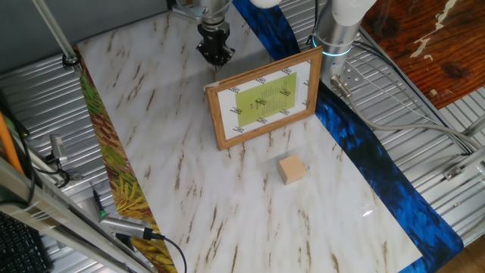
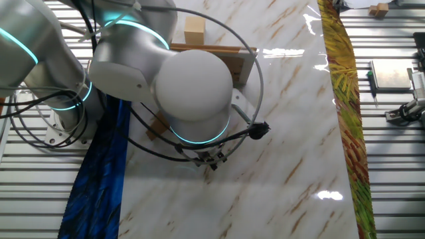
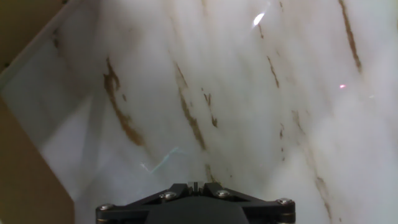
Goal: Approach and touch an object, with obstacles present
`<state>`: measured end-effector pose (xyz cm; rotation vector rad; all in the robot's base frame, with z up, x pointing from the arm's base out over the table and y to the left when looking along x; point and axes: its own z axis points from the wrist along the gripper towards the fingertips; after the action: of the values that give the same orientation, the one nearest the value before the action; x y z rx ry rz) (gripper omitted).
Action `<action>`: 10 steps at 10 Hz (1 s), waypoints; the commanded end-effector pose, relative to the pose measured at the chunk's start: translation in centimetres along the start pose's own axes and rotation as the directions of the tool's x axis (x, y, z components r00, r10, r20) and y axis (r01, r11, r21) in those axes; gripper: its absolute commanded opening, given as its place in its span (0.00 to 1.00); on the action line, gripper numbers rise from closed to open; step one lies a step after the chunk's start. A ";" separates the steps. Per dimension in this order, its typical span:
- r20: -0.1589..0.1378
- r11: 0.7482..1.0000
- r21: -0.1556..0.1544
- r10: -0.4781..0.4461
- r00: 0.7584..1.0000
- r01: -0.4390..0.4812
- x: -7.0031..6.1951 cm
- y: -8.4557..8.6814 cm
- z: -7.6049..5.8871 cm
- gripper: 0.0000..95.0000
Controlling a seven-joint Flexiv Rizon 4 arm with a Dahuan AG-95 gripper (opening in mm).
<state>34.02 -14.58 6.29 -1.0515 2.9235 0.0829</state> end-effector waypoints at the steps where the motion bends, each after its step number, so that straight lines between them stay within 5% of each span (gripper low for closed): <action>1: 0.005 1.000 -0.001 -0.009 1.000 0.009 0.8 -0.5 0.1 0.00; 10: -0.014 1.000 0.013 -0.027 1.000 0.027 1.2 -1.0 0.1 0.00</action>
<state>33.73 -16.09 6.15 -1.0915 2.9206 0.0587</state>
